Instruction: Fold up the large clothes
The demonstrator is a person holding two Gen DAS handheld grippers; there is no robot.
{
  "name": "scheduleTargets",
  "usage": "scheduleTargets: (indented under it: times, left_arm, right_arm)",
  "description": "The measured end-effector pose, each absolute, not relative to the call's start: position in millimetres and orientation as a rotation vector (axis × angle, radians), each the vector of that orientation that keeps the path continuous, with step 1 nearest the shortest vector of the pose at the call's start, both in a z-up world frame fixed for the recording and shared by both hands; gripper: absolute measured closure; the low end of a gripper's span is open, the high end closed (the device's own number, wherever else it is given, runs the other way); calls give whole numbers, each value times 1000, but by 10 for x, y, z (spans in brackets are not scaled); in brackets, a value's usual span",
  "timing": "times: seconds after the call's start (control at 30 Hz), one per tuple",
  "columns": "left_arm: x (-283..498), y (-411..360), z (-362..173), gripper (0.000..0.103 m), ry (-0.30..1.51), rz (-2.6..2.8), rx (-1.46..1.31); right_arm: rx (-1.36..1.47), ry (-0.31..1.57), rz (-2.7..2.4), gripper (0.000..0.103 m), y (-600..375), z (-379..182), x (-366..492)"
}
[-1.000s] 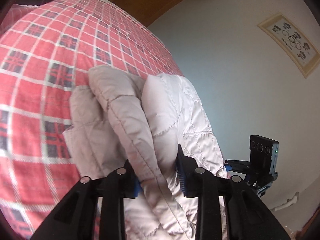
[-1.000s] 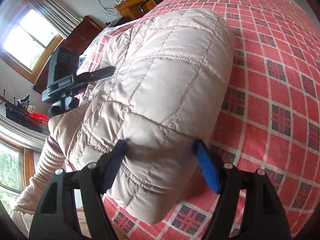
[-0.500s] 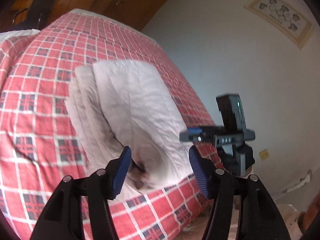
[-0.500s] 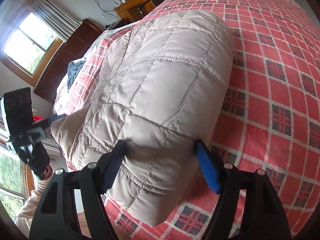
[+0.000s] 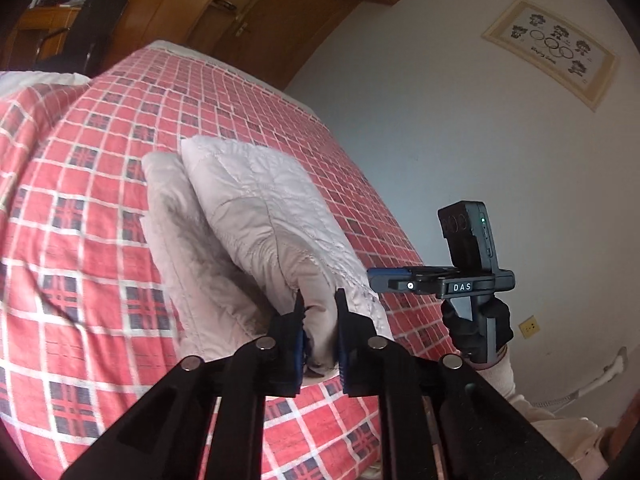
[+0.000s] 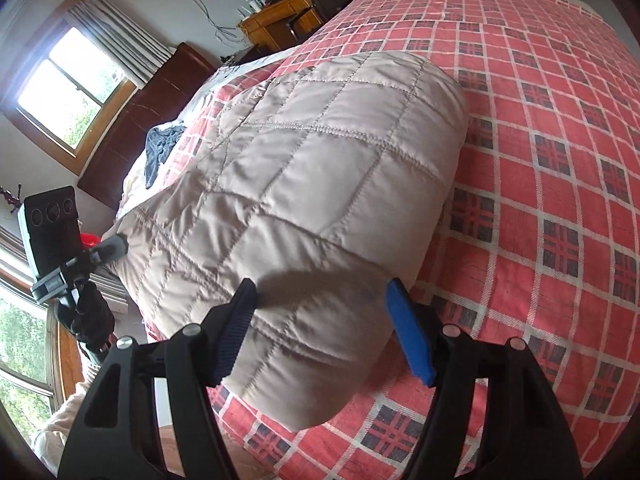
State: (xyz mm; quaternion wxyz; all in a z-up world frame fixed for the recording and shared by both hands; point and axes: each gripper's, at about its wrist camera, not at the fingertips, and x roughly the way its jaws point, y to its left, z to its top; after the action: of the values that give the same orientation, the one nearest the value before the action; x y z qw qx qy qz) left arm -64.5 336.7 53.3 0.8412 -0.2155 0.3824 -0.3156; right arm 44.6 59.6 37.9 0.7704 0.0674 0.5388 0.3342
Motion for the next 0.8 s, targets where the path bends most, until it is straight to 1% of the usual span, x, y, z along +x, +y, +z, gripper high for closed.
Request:
scheduleTargets:
  times: [0.27,0.4,0.53,0.6,0.63,0.67,0.73,0.8]
  left_arm:
    - [-445,3446,-254,90,966,-607,-501]
    - [-470,3423,-368,89,970,-604,-494]
    - [-490,3383,-183,81,973,-609,-449]
    - [-478,3434,-28,70,959,-609,-447]
    - [-463,3471,75,61,942,-607,-448]
    - [-428,3517,169,57,920,-601,-455]
    - [-296,3586,319,56,885,-602,-479]
    - [-104,3584,384,55,885,-581,-474]
  right_arm:
    - [99,1212,711,33,726,128,510]
    - [50,1196,694,33,793,84,466]
    - [49,1194,690,33,784,78,468]
    - [54,1194,698,33,773,82,472]
    - [59,1196,700,33,760,79,476]
    - [66,1198,704,33,753,75,483]
    - [70,1197,709,33,759,80,484]
    - [74,1198,711,33,750,82,499]
